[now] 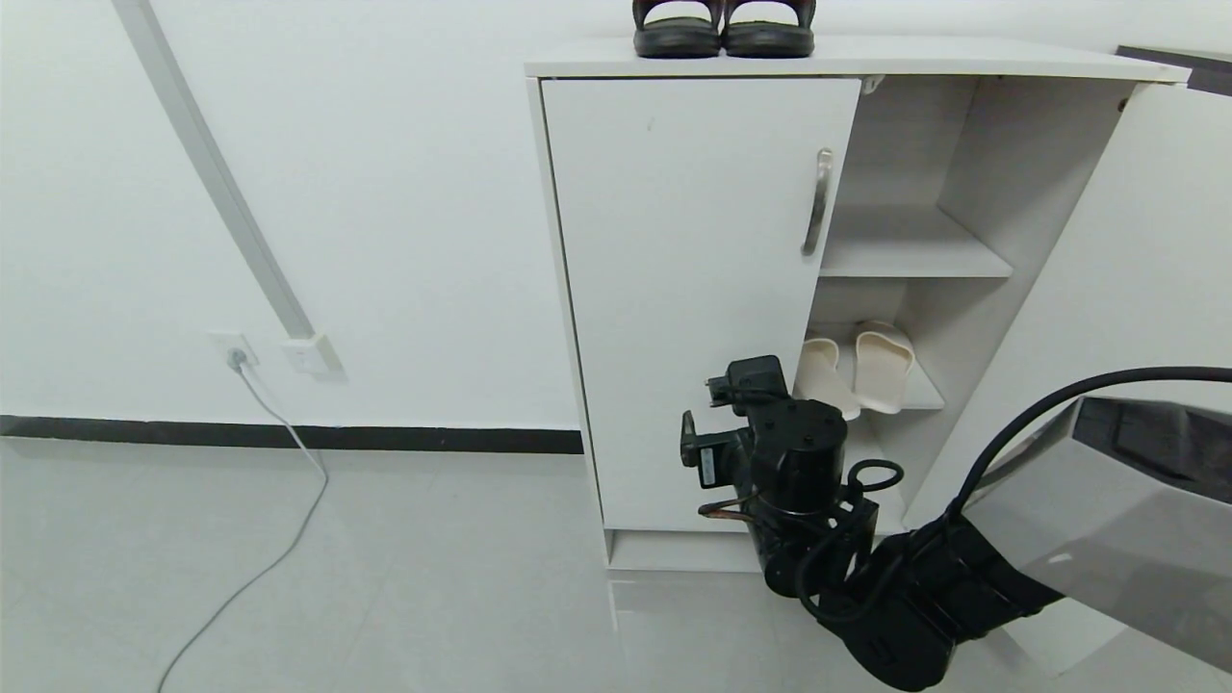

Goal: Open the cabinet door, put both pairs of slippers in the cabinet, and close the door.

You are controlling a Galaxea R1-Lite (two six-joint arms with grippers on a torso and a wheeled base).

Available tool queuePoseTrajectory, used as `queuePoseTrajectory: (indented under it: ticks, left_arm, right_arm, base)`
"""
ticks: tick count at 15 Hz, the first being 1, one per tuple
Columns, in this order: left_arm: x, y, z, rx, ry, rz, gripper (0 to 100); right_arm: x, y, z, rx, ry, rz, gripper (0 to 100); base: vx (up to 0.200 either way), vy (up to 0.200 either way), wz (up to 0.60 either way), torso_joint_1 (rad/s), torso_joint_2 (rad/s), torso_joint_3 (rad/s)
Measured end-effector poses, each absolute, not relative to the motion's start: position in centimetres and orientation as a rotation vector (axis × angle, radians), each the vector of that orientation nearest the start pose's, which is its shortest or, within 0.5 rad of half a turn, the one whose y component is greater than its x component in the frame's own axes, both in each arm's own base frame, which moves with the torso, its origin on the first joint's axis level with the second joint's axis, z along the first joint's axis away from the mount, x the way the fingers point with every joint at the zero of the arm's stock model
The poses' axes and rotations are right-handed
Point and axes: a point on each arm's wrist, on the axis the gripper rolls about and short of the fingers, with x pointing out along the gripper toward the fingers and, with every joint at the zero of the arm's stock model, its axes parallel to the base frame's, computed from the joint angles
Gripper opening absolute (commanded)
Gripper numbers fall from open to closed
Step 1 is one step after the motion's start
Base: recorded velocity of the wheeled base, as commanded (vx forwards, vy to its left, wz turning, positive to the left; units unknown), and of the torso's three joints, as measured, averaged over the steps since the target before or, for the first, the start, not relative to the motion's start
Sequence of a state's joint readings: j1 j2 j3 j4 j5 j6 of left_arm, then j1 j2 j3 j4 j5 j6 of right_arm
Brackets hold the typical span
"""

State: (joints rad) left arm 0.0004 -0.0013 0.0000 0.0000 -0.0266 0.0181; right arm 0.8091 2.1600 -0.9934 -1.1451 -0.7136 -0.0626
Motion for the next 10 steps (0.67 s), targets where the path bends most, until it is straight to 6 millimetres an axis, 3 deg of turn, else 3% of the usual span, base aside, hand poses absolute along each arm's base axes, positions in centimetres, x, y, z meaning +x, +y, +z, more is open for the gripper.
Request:
queuePoseTrajectory:
  ticks: [3,6,10]
  left_arm:
    - [-2.29,-0.06,7.53,0.018,0.0,-0.025,0]
    - [-2.29,-0.06,7.5,0.018,0.002,-0.025,0]
    - [-2.29,-0.06,7.56,0.019,-0.002,-0.024,0]
  right_arm:
    - [28.74,27.94,11.85,-0.072,0.009,0.094,100]
    - [28.57,27.8,11.85,-0.071,0.009,0.094,100]
    - [28.52,27.66,11.74,-0.075,0.011,0.093,100]
  base:
    - [0.0,0.0,0.0,0.001,-0.05,-0.054]
    - [0.0,0.0,0.0,0.017,-0.2,-0.315]
    - [0.0,0.0,0.0,0.057,-0.51,-0.364]
